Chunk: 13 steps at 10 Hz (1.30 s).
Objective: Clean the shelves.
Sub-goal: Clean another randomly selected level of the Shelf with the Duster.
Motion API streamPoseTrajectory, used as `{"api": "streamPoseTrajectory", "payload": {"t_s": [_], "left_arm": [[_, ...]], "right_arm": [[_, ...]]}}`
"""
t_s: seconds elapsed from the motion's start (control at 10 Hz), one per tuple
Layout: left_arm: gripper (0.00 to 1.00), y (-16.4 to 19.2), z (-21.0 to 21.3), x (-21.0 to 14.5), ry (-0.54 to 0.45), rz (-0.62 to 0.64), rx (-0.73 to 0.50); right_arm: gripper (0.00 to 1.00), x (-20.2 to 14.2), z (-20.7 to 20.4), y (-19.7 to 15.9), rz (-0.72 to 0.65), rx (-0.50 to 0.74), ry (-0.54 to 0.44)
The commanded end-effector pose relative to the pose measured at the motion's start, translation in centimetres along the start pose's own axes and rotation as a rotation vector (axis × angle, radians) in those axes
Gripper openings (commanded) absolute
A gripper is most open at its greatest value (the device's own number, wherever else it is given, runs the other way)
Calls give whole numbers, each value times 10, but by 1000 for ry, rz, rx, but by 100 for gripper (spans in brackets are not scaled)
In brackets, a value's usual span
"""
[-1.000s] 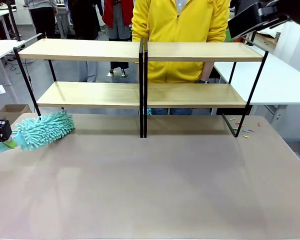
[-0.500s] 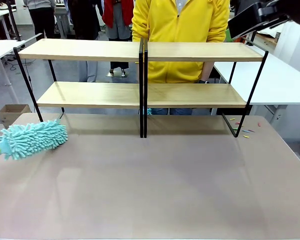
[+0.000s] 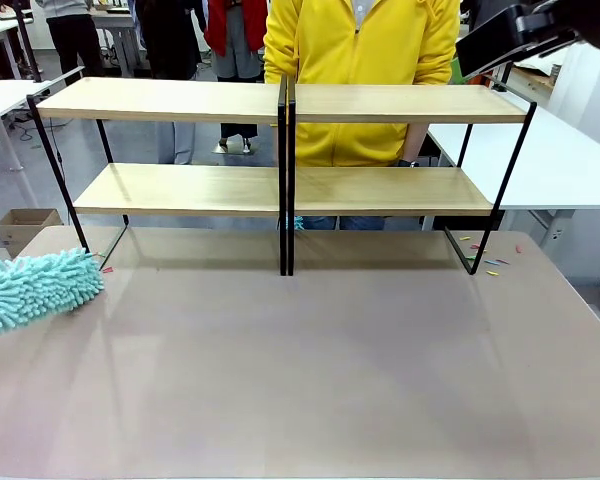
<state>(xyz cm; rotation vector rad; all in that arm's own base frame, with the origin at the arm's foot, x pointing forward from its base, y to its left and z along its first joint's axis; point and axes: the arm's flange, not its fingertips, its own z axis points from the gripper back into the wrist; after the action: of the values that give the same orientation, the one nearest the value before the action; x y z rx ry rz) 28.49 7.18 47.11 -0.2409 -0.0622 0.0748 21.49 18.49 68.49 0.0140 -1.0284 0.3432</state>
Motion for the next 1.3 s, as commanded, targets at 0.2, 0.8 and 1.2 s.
{"api": "streamPoseTrajectory", "payload": {"t_s": [0.2, 0.8, 1.2], "left_arm": [[12, 14, -18, -84, -32, -41, -41], [12, 11, 10, -84, -231, -256, -334], [12, 24, 33, -87, -154, -514, -785]], "right_arm": [[100, 0, -1, -1, -5, -4, -1], [100, 0, -1, -1, -5, -4, -1], [100, 0, -1, -1, -5, -4, -1]]}}
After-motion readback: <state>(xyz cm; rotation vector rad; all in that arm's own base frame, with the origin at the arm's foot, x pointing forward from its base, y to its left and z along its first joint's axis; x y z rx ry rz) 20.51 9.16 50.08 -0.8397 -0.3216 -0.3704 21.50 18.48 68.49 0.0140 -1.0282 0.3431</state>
